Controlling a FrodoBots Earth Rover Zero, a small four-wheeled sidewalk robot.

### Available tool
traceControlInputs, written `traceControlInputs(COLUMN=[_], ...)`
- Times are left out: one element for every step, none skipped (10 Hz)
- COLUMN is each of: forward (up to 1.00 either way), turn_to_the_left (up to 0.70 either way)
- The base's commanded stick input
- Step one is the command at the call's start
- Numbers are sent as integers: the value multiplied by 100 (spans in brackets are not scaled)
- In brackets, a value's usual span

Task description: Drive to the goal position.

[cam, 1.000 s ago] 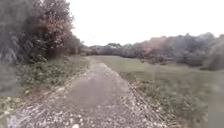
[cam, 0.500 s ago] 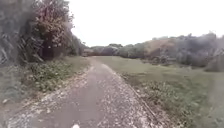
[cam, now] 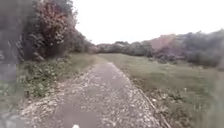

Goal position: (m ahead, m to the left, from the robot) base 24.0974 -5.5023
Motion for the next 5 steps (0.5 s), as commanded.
traceControlInputs(forward=[100, 100, 100, 100, 100], turn_to_the_left=[0, 0, 0, 0, 0])
